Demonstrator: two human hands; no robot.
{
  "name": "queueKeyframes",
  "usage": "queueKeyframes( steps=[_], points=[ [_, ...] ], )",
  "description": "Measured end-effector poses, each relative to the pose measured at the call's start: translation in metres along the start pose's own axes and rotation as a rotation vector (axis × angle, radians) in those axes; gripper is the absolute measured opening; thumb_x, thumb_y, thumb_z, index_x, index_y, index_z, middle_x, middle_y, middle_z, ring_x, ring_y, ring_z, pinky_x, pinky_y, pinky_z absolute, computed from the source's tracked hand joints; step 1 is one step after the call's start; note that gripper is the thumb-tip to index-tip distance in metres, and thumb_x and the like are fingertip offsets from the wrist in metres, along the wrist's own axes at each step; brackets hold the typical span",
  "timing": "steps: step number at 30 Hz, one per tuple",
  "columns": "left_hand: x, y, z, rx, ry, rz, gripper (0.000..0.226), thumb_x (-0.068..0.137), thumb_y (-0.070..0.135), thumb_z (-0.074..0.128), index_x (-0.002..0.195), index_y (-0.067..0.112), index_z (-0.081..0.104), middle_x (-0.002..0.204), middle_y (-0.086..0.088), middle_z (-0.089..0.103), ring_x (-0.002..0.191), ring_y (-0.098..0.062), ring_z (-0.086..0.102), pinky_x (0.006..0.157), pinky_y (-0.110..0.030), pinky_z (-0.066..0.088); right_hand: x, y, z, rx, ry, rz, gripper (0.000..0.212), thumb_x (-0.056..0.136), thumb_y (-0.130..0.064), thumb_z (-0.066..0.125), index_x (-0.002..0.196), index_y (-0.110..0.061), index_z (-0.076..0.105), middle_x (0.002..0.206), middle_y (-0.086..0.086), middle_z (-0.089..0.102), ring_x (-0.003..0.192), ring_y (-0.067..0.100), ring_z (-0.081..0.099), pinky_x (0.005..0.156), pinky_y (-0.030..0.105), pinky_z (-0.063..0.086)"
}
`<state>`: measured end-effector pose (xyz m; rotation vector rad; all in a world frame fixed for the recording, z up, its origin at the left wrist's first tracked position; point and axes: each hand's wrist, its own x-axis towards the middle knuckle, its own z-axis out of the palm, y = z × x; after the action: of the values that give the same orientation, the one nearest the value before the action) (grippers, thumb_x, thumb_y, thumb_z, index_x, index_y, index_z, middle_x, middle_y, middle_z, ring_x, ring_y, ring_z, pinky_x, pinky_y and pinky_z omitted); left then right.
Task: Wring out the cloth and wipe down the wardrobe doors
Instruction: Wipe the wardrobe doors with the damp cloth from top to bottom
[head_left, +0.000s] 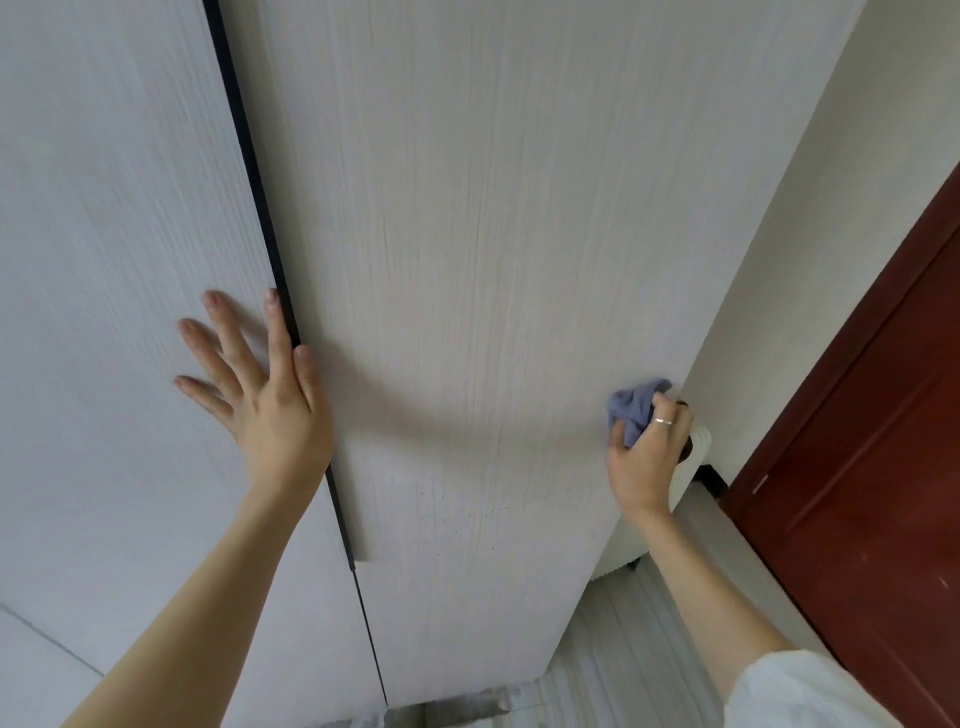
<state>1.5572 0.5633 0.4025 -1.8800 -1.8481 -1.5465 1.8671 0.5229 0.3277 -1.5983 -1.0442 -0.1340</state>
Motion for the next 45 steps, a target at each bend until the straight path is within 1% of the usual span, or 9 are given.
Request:
queueKeyframes(
  steps=[5, 11, 15, 19, 25, 30, 34, 40, 45],
  points=[
    [-0.016, -0.010, 0.009, 0.002, 0.002, -0.013, 0.051, 0.102, 0.025, 0.023, 0.150, 0.033, 0.009, 0.158, -0.013, -0.007, 0.143, -0.038, -0.012, 0.110, -0.059, -0.008, -0.037, 0.042, 0.004, -0.074, -0.256, 0.144, 0.033, 0.079, 0.013, 0.059, 0.108, 0.007, 0.047, 0.113, 0.024, 0.043, 0.107, 0.037, 0.044, 0.087, 0.026, 0.030],
    [-0.034, -0.015, 0.018, 0.005, 0.028, -0.071, 0.050, 0.101, 0.022, 0.024, 0.150, 0.030, 0.014, 0.158, -0.013, -0.005, 0.143, -0.037, -0.010, 0.111, -0.056, -0.004, 0.013, 0.006, -0.018, -0.005, -0.077, -0.223, 0.031, 0.077, 0.005, 0.066, 0.104, -0.002, 0.053, 0.104, 0.021, 0.045, 0.099, 0.037, 0.048, 0.083, 0.042, 0.044],
    [-0.046, -0.023, 0.030, -0.006, 0.039, -0.093, 0.051, 0.101, 0.022, 0.024, 0.150, 0.030, 0.014, 0.158, -0.011, -0.005, 0.144, -0.035, -0.010, 0.112, -0.055, -0.002, 0.019, 0.015, -0.013, 0.001, -0.020, -0.429, 0.029, 0.082, -0.017, 0.056, 0.108, -0.014, 0.046, 0.106, 0.006, 0.037, 0.097, 0.030, 0.045, 0.083, 0.032, 0.040],
    [-0.069, -0.046, 0.041, 0.032, 0.009, -0.077, 0.049, 0.102, 0.025, 0.025, 0.150, 0.028, 0.016, 0.158, -0.010, -0.006, 0.144, -0.034, -0.010, 0.112, -0.055, 0.000, -0.019, 0.070, 0.004, -0.078, -0.043, -0.443, 0.050, 0.072, 0.005, 0.071, 0.110, -0.014, 0.045, 0.108, 0.008, 0.037, 0.098, 0.028, 0.041, 0.086, 0.024, 0.033],
    [-0.084, -0.062, 0.057, 0.034, 0.042, -0.035, 0.050, 0.102, 0.023, 0.024, 0.150, 0.033, 0.011, 0.158, -0.006, -0.010, 0.144, -0.032, -0.012, 0.112, -0.055, -0.004, -0.074, 0.141, 0.025, -0.184, -0.168, -0.441, 0.065, 0.062, 0.015, 0.077, 0.108, -0.015, 0.043, 0.103, 0.011, 0.044, 0.093, 0.031, 0.043, 0.078, 0.036, 0.042],
    [-0.087, -0.070, 0.064, 0.020, 0.076, -0.008, 0.051, 0.102, 0.022, 0.023, 0.150, 0.034, 0.009, 0.158, -0.002, -0.012, 0.144, -0.029, -0.015, 0.112, -0.056, -0.008, -0.040, 0.097, 0.021, 0.088, 0.028, -0.474, 0.034, 0.084, -0.023, 0.056, 0.114, -0.013, 0.045, 0.104, 0.019, 0.049, 0.097, 0.023, 0.041, 0.084, 0.025, 0.035],
    [-0.086, -0.074, 0.070, 0.011, 0.121, 0.038, 0.050, 0.102, 0.024, 0.023, 0.149, 0.035, 0.011, 0.158, -0.001, -0.010, 0.144, -0.028, -0.015, 0.110, -0.057, -0.010, -0.015, 0.082, 0.031, 0.079, 0.246, -0.615, 0.036, 0.088, -0.020, 0.054, 0.121, -0.006, 0.052, 0.110, 0.016, 0.046, 0.101, 0.026, 0.043, 0.088, 0.022, 0.034],
    [-0.094, -0.092, 0.077, 0.037, 0.143, 0.125, 0.049, 0.102, 0.030, 0.020, 0.148, 0.040, 0.009, 0.158, 0.003, -0.009, 0.144, -0.024, -0.015, 0.109, -0.060, -0.009, -0.070, 0.158, 0.068, -0.132, 0.097, -0.921, 0.065, 0.071, 0.001, 0.074, 0.128, -0.016, 0.045, 0.114, 0.009, 0.039, 0.098, 0.031, 0.043, 0.078, 0.040, 0.049],
    [-0.104, -0.103, 0.088, 0.046, 0.156, 0.129, 0.049, 0.100, 0.035, 0.015, 0.146, 0.047, 0.004, 0.158, 0.008, -0.013, 0.144, -0.021, -0.018, 0.109, -0.062, -0.010, -0.076, 0.171, 0.071, -0.169, 0.091, -1.140, 0.051, 0.081, -0.008, 0.068, 0.126, -0.021, 0.048, 0.111, 0.006, 0.041, 0.095, 0.027, 0.042, 0.069, 0.035, 0.050]
  ],
)
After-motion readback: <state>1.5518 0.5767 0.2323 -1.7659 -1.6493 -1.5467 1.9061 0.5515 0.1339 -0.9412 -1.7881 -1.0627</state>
